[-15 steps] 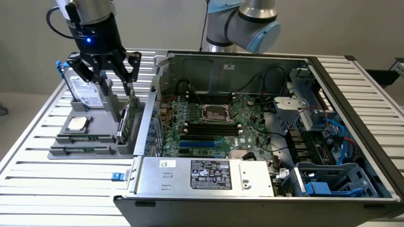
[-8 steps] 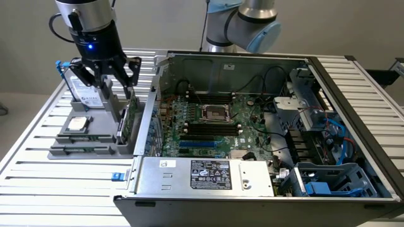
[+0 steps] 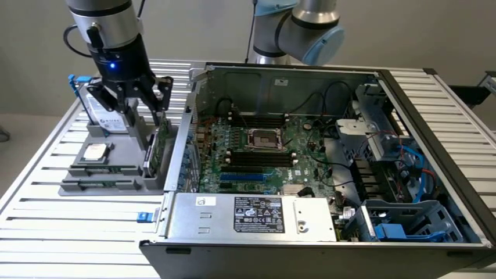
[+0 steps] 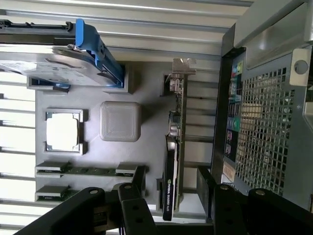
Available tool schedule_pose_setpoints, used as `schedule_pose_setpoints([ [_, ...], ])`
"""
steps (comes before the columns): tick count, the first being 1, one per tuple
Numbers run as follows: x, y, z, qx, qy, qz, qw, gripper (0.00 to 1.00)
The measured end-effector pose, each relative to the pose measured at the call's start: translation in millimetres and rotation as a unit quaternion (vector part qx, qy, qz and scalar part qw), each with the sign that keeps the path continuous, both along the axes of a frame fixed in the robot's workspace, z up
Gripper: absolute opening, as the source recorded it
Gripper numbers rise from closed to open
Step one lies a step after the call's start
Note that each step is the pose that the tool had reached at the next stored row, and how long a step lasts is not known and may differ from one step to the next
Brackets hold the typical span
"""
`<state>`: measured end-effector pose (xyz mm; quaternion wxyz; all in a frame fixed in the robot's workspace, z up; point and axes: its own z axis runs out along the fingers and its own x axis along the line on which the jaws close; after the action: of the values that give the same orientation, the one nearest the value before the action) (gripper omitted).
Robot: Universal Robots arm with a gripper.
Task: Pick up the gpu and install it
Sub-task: 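Pick up the gpu and move the gpu toward the slot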
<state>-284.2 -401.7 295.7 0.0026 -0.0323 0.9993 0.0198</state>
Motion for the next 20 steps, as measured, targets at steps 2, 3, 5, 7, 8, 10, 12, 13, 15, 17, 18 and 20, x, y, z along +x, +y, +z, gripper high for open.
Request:
schedule_pose_setpoints([
  [2,0.0,1.0,-3.7,0.0,0.0,0.0,1.0,0.55],
  [3,0.0,1.4,-5.5,0.0,0.0,0.0,1.0,0.55],
  [5,0.0,2.2,-9.1,0.0,0.0,0.0,1.0,0.55],
  [7,0.2,2.5,-12.8,0.0,0.0,0.0,1.0,0.55],
  [8,0.3,2.6,-14.6,0.0,0.0,0.0,1.0,0.55],
  [10,1.2,2.6,-18.2,0.0001,0.0,-0.001,1.0,0.55],
  [12,2.9,2.6,-21.9,0.0001,0.0,-0.002,1.0,0.55],
  [13,3.8,2.6,-23.7,0.0,0.0,-0.002,1.0,0.55],
  [15,5.5,2.6,-27.3,0.0,0.0,-0.004,1.0,0.55],
  [17,6.5,2.6,-30.9,0.0,-0.0001,-0.008,1.0,0.55],
  [18,6.5,2.6,-32.8,0.0,-0.0003,-0.01,0.9999,0.55],
  [20,6.6,1.7,-36.2,0.0,-0.0021,-0.015,0.9999,0.55],
])
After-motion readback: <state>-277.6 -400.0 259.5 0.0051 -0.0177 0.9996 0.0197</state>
